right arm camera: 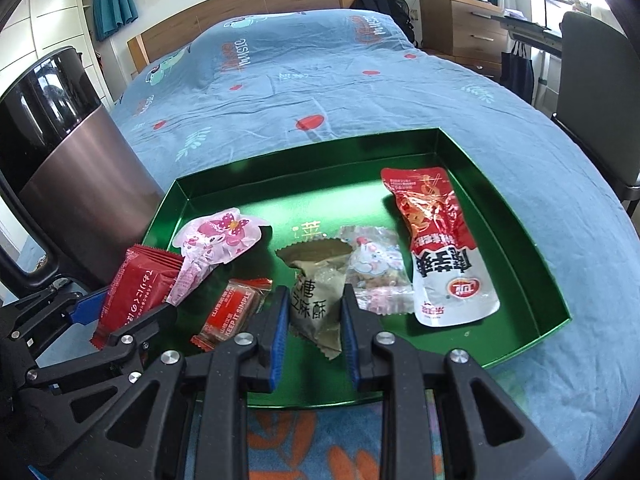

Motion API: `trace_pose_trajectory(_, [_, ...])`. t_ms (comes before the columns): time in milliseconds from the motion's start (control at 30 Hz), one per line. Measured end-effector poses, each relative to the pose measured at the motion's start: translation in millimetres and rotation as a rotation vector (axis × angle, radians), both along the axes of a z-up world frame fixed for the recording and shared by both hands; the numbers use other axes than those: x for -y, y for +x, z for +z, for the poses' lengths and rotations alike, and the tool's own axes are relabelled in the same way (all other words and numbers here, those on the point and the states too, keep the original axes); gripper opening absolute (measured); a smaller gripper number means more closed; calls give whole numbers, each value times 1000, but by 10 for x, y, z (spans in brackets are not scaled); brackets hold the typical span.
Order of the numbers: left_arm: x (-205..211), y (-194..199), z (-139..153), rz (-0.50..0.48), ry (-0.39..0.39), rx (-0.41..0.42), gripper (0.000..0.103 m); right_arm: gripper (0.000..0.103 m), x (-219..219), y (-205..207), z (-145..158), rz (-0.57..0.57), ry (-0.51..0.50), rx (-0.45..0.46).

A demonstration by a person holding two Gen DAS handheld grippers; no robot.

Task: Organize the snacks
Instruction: 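Lower both packets into the tray and open both grippers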

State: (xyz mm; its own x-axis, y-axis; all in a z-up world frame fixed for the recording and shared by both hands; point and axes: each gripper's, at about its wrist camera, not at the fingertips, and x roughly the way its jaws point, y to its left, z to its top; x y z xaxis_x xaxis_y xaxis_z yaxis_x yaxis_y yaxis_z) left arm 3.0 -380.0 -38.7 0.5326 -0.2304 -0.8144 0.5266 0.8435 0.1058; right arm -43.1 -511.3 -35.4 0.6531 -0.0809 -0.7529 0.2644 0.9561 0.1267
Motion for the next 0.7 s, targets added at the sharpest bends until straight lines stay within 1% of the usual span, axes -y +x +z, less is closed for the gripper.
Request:
trace_pose_trajectory(367, [98,43,-89,-11,-11,-21,37,102,103,44,-126,-16,-32,-22])
trace_pose_trajectory(533, [125,62,-146,-12,-8,-39,37,102,223,32,-141,-42,-47,-26])
trace_pose_trajectory(700, [142,79,-163,-10,-12,-43,39,103,228,25,-141,-40,-45,-22])
